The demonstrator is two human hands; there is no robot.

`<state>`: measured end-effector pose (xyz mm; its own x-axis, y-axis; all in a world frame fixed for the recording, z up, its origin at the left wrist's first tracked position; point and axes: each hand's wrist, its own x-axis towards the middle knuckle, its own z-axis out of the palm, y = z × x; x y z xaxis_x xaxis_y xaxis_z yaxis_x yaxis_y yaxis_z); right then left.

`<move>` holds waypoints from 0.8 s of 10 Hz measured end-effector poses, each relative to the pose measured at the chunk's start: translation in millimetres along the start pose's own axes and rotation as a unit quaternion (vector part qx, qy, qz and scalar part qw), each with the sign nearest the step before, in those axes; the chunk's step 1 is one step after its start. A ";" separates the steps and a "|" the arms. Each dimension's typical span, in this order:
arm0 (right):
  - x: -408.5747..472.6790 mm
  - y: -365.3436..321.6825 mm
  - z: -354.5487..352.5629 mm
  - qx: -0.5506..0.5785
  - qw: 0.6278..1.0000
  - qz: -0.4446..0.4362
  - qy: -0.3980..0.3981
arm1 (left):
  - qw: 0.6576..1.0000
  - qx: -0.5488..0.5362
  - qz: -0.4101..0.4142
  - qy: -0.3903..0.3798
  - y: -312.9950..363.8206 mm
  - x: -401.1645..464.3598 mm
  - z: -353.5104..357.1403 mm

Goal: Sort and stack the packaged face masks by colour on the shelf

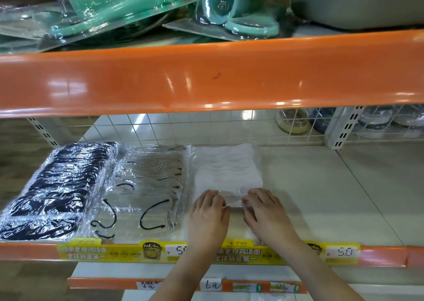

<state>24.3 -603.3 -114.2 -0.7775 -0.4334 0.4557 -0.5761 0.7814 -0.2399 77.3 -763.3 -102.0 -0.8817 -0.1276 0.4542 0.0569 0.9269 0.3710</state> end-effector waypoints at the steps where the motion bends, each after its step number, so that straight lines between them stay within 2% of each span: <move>1: 1.4 -0.8 0.9 -0.002 1.000 -0.005 -0.015 | 0.999 -0.008 0.014 -0.035 -0.2 0.9 1.1; 5: -0.3 -6.3 -6.1 -0.006 1.000 0.003 -0.017 | 0.998 0.004 -0.022 -0.058 3.3 2.8 -3.8; 7: 2.6 -9.3 -23.1 0.063 0.998 0.023 -0.008 | 0.990 0.013 -0.066 -0.122 8.2 16.1 -22.3; 8: -1.2 -5.7 -50.1 0.134 0.989 0.068 -0.008 | 0.990 0.031 -0.082 -0.106 24.5 20.9 -44.8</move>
